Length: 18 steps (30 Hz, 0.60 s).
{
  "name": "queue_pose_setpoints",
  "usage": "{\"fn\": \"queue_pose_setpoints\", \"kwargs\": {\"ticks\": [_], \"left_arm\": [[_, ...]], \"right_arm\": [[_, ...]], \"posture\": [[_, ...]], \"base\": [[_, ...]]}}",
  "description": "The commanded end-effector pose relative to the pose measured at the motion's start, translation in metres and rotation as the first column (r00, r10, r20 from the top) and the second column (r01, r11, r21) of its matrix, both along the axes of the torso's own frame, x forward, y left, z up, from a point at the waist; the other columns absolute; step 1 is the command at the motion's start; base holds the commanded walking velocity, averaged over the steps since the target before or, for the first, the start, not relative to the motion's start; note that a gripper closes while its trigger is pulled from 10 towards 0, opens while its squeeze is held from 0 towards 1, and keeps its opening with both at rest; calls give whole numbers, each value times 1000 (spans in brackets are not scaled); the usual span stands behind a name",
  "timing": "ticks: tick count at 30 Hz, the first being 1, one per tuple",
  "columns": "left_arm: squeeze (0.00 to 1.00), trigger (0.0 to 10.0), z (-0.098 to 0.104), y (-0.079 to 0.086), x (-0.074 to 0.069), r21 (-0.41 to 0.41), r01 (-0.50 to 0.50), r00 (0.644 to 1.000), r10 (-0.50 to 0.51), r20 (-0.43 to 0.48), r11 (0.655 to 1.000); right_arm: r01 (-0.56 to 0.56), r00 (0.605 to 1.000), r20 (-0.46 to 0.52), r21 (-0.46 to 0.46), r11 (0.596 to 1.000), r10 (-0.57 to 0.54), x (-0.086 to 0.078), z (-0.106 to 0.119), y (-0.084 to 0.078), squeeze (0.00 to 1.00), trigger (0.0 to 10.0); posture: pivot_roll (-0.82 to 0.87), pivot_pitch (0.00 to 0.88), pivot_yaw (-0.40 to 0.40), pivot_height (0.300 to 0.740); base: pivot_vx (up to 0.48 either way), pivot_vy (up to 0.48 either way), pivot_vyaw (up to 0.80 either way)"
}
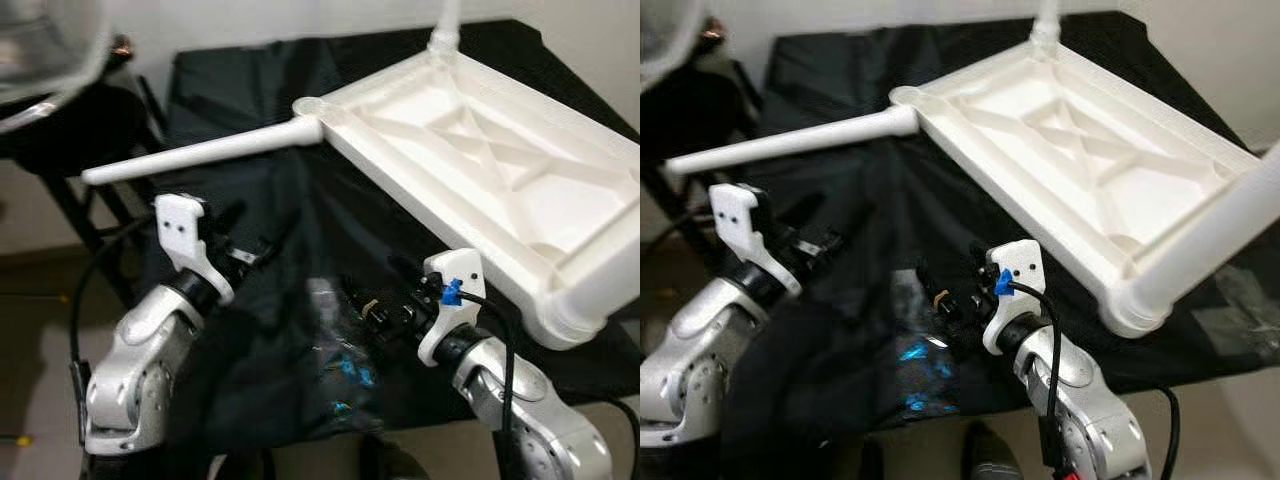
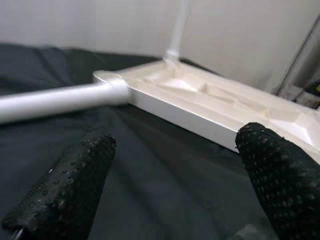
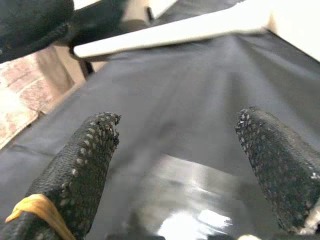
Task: Building children table
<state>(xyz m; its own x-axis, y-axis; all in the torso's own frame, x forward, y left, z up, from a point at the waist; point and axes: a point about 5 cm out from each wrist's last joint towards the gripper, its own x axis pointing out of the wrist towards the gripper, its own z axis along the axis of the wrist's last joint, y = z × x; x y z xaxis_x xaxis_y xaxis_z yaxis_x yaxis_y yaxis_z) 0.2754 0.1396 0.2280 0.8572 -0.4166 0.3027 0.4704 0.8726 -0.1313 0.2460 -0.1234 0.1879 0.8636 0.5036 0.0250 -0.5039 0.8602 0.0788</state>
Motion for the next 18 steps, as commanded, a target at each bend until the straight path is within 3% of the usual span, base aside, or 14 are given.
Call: {"fn": "queue_pose_setpoints", "kwargs": {"ticks": [1, 11, 15, 18], "left_arm": [[0, 10000, -9, -3, -5, 1, -11, 999, 11, -44, 1000], [0, 10000, -37, -15, -12, 43, 0, 994, 5, -107, 999], [0, 10000, -35, -19, -11, 45, 8, 996, -4, -92, 999], [0, 10000, -26, -24, -7, 40, 23, 998, -20, -63, 999]], "right_arm": [[5, 1000, -17, -15, 1000, -5, 0, -11, 1, 0, 10000], [93, 995, -17, -50, 994, -93, 5, -30, -11, 0, 10000], [106, 994, -19, -53, 993, -107, 10, -32, -12, 0, 10000], [120, 993, -8, -45, 992, -121, 15, -32, -13, 0, 10000]], "posture": [[-47, 125, -17, 740], [-56, 95, -14, 740], [-56, 88, -9, 740], [-56, 85, -2, 740]], "base": [[0, 480, 0], [0, 480, 0], [0, 480, 0], [0, 320, -800]]}}
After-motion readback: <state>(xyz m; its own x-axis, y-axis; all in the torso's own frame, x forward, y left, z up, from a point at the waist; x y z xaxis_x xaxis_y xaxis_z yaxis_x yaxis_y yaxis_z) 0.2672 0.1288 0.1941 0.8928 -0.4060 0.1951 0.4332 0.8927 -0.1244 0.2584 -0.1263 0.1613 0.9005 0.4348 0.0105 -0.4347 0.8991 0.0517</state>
